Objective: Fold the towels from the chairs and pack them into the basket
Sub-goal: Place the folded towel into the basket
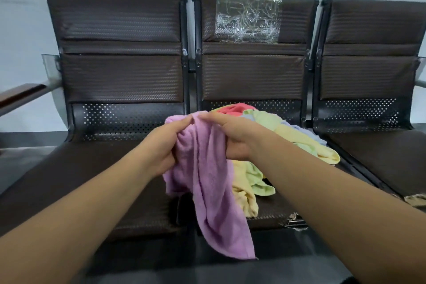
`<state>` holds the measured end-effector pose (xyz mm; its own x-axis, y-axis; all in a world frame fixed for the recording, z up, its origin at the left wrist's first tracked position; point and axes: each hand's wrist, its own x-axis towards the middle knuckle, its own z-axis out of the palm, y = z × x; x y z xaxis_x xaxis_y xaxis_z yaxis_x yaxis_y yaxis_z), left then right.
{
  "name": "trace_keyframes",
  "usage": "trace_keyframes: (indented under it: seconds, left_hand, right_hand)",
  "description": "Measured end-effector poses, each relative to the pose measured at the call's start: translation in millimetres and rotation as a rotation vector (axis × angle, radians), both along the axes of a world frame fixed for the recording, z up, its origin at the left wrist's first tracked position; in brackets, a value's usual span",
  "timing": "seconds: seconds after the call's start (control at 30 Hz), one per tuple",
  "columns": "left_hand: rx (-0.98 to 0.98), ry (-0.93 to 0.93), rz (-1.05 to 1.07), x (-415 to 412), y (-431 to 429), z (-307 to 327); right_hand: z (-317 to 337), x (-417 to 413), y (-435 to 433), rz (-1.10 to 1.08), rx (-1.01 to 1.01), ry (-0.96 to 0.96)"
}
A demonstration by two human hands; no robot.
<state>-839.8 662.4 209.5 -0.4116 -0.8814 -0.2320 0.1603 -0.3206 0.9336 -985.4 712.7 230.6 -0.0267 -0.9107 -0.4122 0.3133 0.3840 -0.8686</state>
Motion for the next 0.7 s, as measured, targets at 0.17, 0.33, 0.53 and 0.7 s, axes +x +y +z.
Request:
trace_keyframes:
  seconds: [0.17,0.33,0.53,0.7]
  left_hand:
    - [-0.074,-0.027,0.002,42.8,16.6,24.4]
    - [-0.069,-0.144,0.003,86.6,22.0,3.8]
    - [-0.049,-0.058,0.223,127.5,0.5,-7.6]
    - [-0.076,-0.035,0.305,148.7,-15.3,-20.0]
  right_hand:
    - [2.8,16.1,-2.1,-0.017,0.119,-0.136]
    - [-23.4,50.3,-2.8,0.15,0.186,-0.155]
    - [-24.1,58.8,-16.3,-0.093,-0.005,-0.314]
    - [-28.1,56.4,-19.5,-0.21,-0.123,-0.366]
